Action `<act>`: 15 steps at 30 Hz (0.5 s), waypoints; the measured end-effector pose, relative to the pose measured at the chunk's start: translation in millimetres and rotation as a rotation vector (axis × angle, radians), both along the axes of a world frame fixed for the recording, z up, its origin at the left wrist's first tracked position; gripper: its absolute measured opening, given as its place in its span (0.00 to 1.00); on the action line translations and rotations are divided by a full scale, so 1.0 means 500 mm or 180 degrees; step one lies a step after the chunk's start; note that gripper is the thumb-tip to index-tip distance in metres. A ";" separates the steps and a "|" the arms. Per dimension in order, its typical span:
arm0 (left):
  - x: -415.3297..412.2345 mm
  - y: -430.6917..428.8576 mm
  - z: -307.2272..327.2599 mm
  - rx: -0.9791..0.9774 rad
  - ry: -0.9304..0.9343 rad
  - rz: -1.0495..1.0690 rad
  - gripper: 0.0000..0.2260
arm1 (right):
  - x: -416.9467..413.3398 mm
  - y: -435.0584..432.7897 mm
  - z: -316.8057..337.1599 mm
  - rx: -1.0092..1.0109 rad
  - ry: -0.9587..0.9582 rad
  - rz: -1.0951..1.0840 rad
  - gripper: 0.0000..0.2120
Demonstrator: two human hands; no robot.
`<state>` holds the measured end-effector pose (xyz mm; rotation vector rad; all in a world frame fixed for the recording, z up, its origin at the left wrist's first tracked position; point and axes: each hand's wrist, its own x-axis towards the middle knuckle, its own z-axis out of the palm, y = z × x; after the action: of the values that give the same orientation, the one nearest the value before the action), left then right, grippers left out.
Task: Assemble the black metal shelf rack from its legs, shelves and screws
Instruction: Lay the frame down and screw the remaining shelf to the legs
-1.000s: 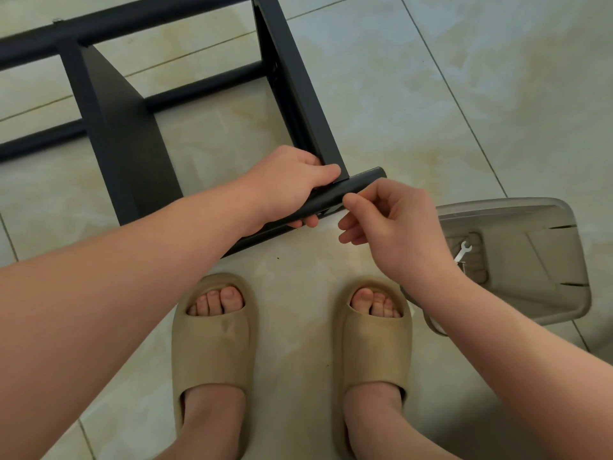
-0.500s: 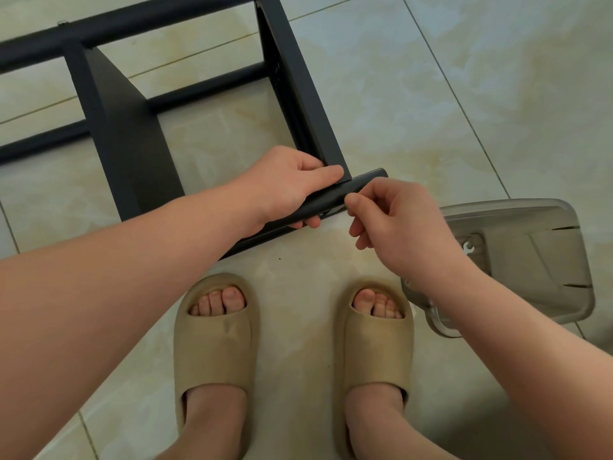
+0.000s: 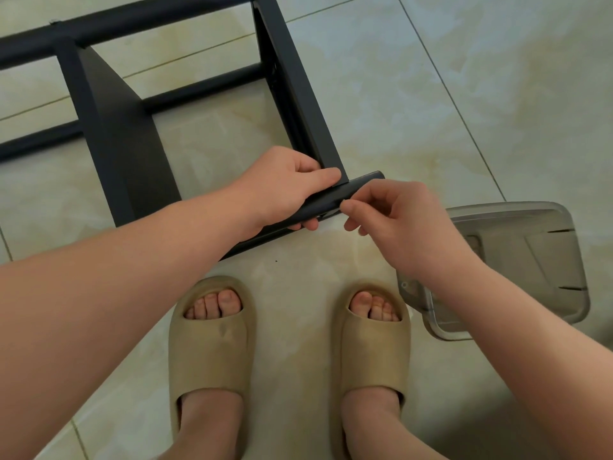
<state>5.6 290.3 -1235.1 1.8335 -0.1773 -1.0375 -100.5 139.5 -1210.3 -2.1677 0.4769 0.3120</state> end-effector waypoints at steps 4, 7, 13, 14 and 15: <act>0.005 0.002 0.003 -0.0048 0.0116 0.0009 0.14 | -0.003 -0.001 -0.001 -0.0691 -0.0583 0.0040 0.10; 0.011 0.004 0.008 -0.0078 0.0173 0.0022 0.14 | -0.003 -0.004 -0.004 -0.0856 -0.0774 0.0165 0.17; 0.023 -0.002 0.019 -0.0083 0.0158 0.0136 0.14 | 0.022 -0.019 -0.005 -0.0346 -0.0751 0.0196 0.13; 0.023 -0.002 0.020 -0.0080 0.0157 0.0140 0.14 | 0.023 -0.019 -0.007 -0.0316 -0.0757 0.0192 0.13; 0.023 -0.003 0.020 -0.0071 0.0146 0.0138 0.14 | 0.023 -0.020 -0.010 -0.0284 -0.0764 0.0190 0.12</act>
<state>17.0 288.9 -1225.1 1.7842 -0.1208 -1.0425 -88.9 129.6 -1215.1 -2.2728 0.2957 0.0616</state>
